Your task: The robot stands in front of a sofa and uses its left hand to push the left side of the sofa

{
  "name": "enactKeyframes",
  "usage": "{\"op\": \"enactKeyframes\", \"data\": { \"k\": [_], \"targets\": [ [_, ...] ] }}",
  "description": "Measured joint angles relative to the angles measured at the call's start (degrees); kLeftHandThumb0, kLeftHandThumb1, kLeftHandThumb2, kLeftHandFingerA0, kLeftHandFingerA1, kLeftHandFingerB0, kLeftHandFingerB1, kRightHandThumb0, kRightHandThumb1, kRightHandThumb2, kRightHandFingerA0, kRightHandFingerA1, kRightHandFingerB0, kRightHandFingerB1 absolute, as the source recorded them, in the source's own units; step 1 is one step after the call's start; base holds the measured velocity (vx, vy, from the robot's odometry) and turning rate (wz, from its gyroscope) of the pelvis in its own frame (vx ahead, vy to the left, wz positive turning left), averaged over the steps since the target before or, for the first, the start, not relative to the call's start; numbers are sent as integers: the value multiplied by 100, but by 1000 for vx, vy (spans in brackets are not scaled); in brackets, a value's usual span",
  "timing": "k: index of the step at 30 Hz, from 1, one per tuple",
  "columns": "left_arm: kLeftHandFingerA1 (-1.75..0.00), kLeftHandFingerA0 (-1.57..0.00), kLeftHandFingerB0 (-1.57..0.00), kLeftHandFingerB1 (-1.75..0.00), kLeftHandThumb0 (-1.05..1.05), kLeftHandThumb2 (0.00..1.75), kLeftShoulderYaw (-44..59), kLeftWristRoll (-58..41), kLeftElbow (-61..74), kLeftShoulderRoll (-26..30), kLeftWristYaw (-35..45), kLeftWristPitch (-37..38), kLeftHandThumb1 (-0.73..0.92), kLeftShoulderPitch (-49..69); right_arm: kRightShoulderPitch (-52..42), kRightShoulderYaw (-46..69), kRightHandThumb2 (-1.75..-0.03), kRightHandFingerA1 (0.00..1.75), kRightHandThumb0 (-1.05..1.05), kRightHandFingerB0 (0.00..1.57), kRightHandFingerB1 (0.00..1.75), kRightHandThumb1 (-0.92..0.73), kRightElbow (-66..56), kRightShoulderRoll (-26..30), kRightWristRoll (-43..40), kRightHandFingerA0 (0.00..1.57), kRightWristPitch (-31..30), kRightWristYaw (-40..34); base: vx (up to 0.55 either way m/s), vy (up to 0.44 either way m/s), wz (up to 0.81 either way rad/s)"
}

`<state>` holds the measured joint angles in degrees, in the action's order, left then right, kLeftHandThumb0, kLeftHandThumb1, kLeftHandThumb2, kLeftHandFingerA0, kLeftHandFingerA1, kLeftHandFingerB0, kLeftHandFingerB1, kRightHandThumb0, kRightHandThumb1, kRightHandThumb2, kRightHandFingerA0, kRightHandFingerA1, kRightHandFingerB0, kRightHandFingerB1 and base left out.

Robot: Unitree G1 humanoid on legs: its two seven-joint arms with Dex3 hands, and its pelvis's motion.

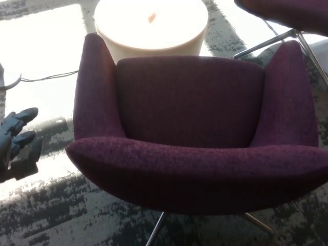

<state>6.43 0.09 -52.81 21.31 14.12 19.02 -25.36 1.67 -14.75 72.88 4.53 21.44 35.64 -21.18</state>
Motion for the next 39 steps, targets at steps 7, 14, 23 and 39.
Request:
{"op": "enactKeyframes", "data": {
  "k": [7, 14, 23, 39],
  "targets": [
    [-46, -15, 0, -37, -83, 115, -371, 176, -555, 133, 61, -245, 80, -744, 6, 4, -106, 56, -62, 38, 52, -71, 27, -1, 41, 43, 27, -29, 0, 0, 0],
    [-34, -4, -13, -37, -81, 113, -596, 219, -625, 96, 183, -478, 81, -974, 7, 4, -107, 57, -61, 38, 52, -71, 36, -1, 58, 43, 39, -40, 0, 0, 0],
    [-24, -5, -9, -29, -86, 116, -885, 344, -625, -186, 272, -715, 83, -1073, 31, 7, -66, 40, -61, 49, 39, -84, 54, -3, 61, 49, 43, -44, 0, 0, 0],
    [-18, -7, -7, -17, -91, 125, -1502, 661, -525, -502, 275, -713, 91, -1027, 17, -19, -108, 58, -62, 39, 54, -71, 56, -2, 73, 45, 77, -40, 0, 0, 0]
  ]
}}
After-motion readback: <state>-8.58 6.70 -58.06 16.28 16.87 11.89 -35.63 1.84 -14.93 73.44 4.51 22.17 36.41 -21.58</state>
